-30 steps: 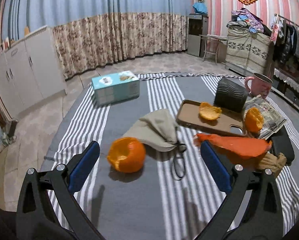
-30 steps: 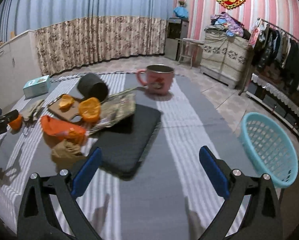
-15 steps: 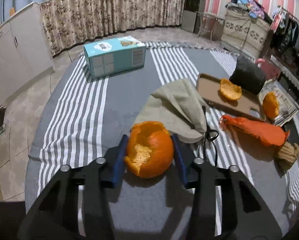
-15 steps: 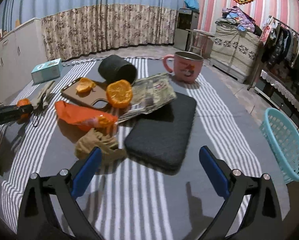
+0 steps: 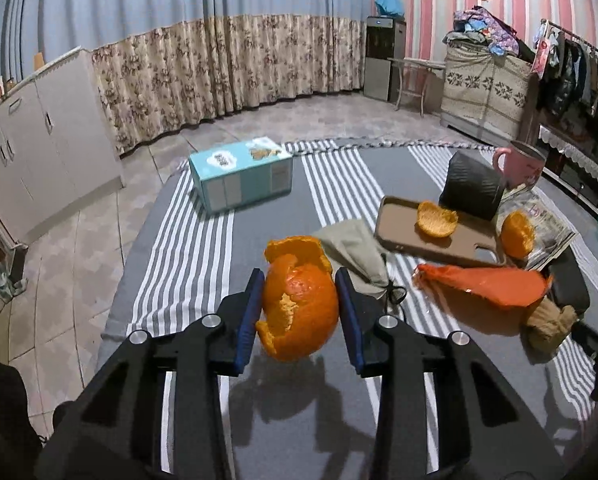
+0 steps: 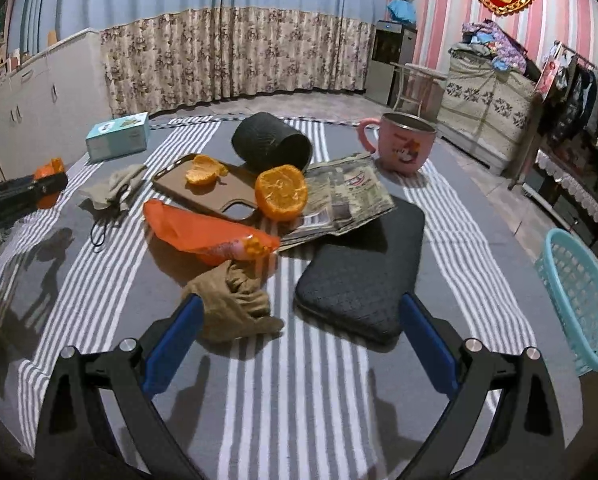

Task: Collect trash
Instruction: 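Carry the orange peel and brown bundle over the teal basket with both grippers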

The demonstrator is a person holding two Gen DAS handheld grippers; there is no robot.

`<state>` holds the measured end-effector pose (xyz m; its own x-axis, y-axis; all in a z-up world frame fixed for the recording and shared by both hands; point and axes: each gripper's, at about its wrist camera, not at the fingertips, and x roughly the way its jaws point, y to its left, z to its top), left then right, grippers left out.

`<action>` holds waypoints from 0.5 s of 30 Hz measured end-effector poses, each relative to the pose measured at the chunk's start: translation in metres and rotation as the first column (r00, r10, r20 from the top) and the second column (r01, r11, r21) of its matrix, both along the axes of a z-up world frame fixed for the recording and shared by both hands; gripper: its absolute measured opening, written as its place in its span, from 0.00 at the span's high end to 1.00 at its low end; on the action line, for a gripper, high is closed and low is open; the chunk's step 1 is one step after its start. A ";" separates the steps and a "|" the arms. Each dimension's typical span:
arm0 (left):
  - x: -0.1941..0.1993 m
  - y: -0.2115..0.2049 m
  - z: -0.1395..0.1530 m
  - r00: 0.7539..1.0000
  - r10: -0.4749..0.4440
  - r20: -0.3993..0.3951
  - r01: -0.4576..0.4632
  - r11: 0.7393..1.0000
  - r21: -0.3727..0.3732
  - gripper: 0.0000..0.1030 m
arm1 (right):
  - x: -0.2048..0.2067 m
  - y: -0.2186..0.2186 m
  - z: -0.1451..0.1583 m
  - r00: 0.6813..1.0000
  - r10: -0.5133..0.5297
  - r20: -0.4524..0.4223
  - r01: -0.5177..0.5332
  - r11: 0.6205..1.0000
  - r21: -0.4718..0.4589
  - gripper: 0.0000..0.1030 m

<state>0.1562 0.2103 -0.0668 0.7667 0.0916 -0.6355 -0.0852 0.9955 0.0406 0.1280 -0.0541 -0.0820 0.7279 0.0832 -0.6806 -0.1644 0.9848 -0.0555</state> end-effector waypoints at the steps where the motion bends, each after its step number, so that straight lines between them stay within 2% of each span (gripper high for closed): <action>1: -0.001 -0.001 0.003 1.000 -0.003 0.006 0.003 1.000 -0.001 0.66 | -0.001 0.001 0.000 1.000 0.002 0.002 -0.002 1.000 -0.002 0.07; 5: -0.004 -0.004 0.011 0.999 -0.017 0.027 0.017 1.000 0.003 0.66 | -0.007 0.007 0.005 0.999 0.025 0.026 -0.025 1.000 0.003 0.07; 9: -0.003 -0.009 0.015 0.999 -0.020 0.037 0.019 1.000 0.013 0.66 | 0.006 0.019 -0.008 0.998 0.050 -0.024 -0.050 0.999 -0.009 0.08; 11: -0.002 -0.011 0.016 0.999 -0.017 0.034 0.017 1.000 0.006 0.66 | 0.017 0.025 -0.018 0.996 0.060 -0.061 -0.062 0.998 -0.021 0.16; 12: -0.002 -0.013 0.016 0.999 -0.019 0.034 0.019 1.000 0.006 0.66 | 0.021 0.027 -0.022 0.994 0.075 -0.080 -0.076 0.997 -0.009 0.29; 13: -0.003 -0.016 0.016 0.999 -0.020 0.035 0.020 1.000 0.009 0.66 | 0.023 0.027 -0.023 0.992 0.087 -0.089 -0.088 0.996 0.000 0.34; 14: -0.004 -0.020 0.016 0.999 -0.021 0.035 0.021 1.000 0.013 0.66 | 0.024 0.029 -0.023 0.990 0.109 -0.084 -0.109 0.994 0.001 0.47; 15: -0.004 -0.023 0.017 0.999 -0.021 0.034 0.021 1.000 0.014 0.66 | 0.024 0.030 -0.023 0.987 0.132 -0.095 -0.131 0.991 0.012 0.49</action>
